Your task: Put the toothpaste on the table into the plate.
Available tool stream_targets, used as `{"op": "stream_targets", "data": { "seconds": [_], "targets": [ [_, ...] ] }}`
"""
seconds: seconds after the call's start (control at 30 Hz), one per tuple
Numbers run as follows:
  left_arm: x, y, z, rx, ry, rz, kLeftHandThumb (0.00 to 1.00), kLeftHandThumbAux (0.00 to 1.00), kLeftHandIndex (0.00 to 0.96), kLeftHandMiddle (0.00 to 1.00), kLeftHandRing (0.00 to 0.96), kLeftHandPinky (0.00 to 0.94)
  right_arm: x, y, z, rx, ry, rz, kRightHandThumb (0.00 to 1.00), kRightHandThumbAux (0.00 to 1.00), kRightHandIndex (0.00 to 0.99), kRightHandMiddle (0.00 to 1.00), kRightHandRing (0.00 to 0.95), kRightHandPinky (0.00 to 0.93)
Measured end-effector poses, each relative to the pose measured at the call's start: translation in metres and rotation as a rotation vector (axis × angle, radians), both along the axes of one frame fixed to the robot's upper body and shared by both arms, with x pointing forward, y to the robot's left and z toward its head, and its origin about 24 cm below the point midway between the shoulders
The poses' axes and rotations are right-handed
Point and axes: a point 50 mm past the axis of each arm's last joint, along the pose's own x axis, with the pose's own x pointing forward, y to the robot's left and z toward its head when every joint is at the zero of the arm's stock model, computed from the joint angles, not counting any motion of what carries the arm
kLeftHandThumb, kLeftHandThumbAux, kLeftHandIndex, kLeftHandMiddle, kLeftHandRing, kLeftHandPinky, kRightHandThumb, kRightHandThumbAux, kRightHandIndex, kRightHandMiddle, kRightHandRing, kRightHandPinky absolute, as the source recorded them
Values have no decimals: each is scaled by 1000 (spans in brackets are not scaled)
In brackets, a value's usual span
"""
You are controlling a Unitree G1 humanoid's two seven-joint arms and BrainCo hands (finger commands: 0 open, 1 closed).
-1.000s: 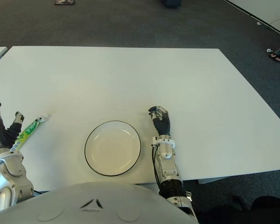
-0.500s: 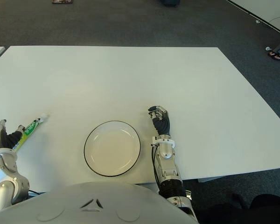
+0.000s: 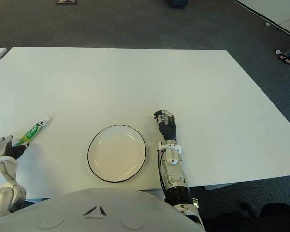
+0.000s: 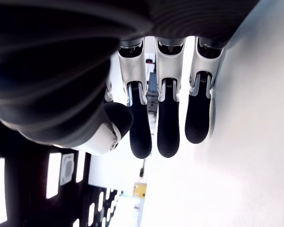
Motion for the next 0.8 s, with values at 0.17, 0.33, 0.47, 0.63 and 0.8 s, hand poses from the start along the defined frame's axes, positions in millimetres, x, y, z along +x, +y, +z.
{"op": "stream_targets", "data": {
  "seconds": [0.17, 0.33, 0.47, 0.63, 0.8],
  "targets": [
    [2, 2, -4, -1, 50, -27, 478, 163, 0, 0, 0, 0, 0, 0, 0, -1, -1, 0, 709, 733, 422, 463, 459, 468],
    [4, 4, -6, -9, 67, -40, 490, 187, 0, 0, 0, 0, -1, -1, 0, -2, 1, 0, 708, 733, 421, 461, 460, 472],
    [7, 2, -7, -25, 68, -53, 501, 208, 0, 0, 0, 0, -1, -1, 0, -5, 2, 0, 707, 733, 422, 461, 460, 471],
    [8, 4, -8, -39, 73, -67, 487, 207, 0, 0, 0, 0, -1, -1, 0, -7, 3, 0, 705, 732, 422, 459, 458, 467],
    [8, 5, -9, -47, 83, -89, 460, 188, 0, 0, 0, 0, -1, -2, 0, -9, 6, -3, 705, 732, 423, 458, 452, 462]
  ]
}}
